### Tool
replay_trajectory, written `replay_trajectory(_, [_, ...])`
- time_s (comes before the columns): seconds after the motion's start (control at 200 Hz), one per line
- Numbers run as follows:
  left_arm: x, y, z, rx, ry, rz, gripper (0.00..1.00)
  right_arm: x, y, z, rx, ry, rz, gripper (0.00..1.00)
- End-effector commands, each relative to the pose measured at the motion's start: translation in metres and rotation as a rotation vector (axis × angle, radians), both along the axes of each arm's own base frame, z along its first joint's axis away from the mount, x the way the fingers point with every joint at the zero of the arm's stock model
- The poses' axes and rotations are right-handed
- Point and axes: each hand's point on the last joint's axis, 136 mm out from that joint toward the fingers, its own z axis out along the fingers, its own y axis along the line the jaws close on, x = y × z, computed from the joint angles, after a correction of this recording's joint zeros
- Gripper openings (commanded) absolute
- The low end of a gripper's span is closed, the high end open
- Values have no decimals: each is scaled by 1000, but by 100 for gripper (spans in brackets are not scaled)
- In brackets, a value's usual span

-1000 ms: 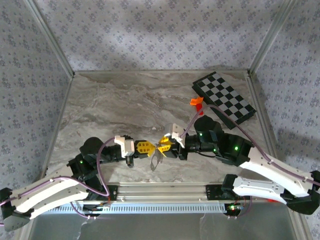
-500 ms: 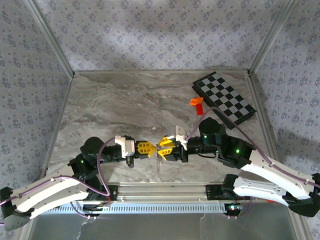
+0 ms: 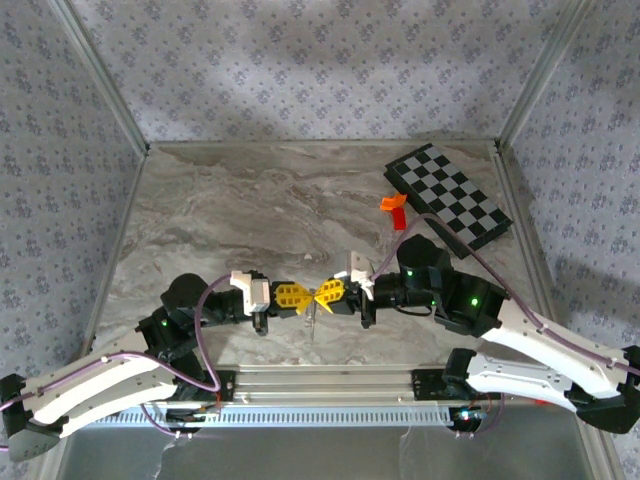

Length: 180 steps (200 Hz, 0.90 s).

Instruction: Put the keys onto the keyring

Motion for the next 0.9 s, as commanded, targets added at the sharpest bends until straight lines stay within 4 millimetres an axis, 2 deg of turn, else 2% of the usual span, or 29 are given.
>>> replay_trajectory(0.0, [1, 0, 2, 53, -19, 15, 1, 5, -1, -2, -63, 18, -37, 0])
replay_trajectory(0.095, [10, 2, -15, 147, -23, 69, 11, 8, -4, -15, -174, 31, -45, 0])
replay_trajectory(0.205, [16, 3, -26, 219, -28, 100, 12, 6, -9, -28, -291, 41, -35, 0])
replay_trajectory(0.24, [17, 2, -29, 240, -27, 102, 13, 6, -10, -38, -333, 50, -32, 0])
replay_trajectory(0.25, [17, 2, -29, 243, -27, 102, 13, 6, -10, -28, -317, 39, -31, 0])
replay_trajectory(0.265, [16, 2, -30, 252, -26, 100, 13, 6, -10, -25, -321, 37, -30, 0])
replay_trajectory(0.47, [18, 0, -31, 279, -26, 100, 12, 4, -9, -31, -390, 42, 4, 0])
replay_trajectory(0.895, [15, -10, -29, 265, -14, 50, 10, 2, -1, -29, -368, 29, 34, 0])
